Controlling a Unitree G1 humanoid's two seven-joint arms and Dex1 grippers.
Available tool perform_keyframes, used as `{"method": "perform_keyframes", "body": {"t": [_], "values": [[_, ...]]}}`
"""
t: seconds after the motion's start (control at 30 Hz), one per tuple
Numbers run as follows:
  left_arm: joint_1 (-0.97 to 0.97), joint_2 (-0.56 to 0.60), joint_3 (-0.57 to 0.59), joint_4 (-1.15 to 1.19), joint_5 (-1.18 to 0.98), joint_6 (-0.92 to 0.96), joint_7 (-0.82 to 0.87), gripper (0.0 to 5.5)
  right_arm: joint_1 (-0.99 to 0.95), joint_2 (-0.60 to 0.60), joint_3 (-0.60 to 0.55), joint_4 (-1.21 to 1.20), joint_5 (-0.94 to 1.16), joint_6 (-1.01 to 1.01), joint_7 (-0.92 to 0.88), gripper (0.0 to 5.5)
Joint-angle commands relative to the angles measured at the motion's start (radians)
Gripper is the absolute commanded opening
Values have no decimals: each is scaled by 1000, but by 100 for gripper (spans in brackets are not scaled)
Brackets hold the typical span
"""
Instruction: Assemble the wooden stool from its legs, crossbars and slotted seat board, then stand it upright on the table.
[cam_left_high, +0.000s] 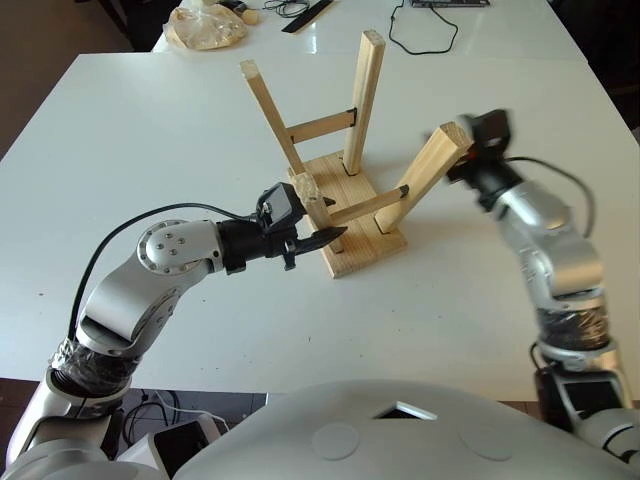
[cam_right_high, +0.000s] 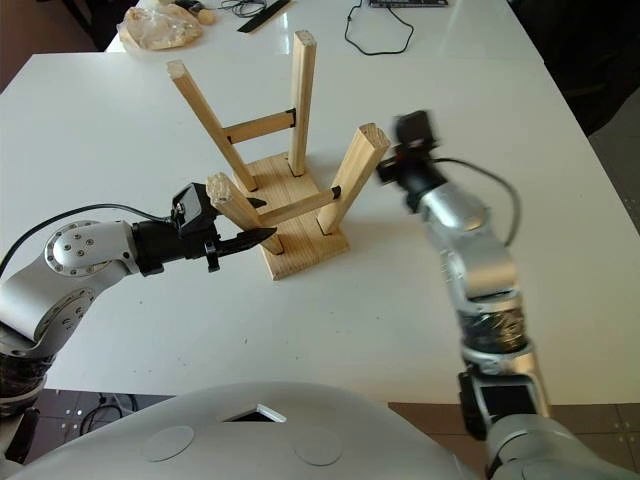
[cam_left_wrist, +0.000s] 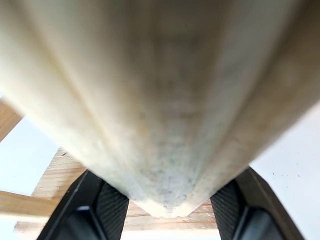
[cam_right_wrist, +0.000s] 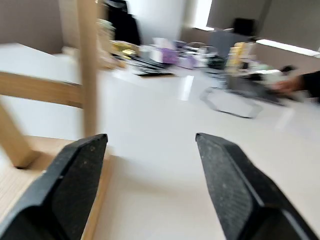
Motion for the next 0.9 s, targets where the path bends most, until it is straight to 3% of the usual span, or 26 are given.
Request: {"method": "perform_keyframes", "body": {"t": [0.03, 0.2, 0.23, 0.47, 0.73, 0.9], "values": [[53, -3, -99, 72, 29, 150, 7, 205, -28, 189, 82, -276, 362, 254, 14, 327], [58, -20, -69, 50, 2, 147, 6, 205, -25, -6, 33, -100, 126, 176, 87, 327], [60, -17, -67, 42, 6, 143, 6, 242, -21, -42, 27, -68, 87, 141, 98, 327], [80, -17, -20, 20, 23, 146, 4, 341, 21, -217, 14, 140, -112, -120, 219, 327], [253, 96, 75, 10, -14, 45, -222, 341, 163, -520, 132, 252, -327, -436, 534, 327], [255, 66, 151, 186, 32, -89, -265, 341, 271, -592, 142, 164, -277, -486, 710, 327]]}}
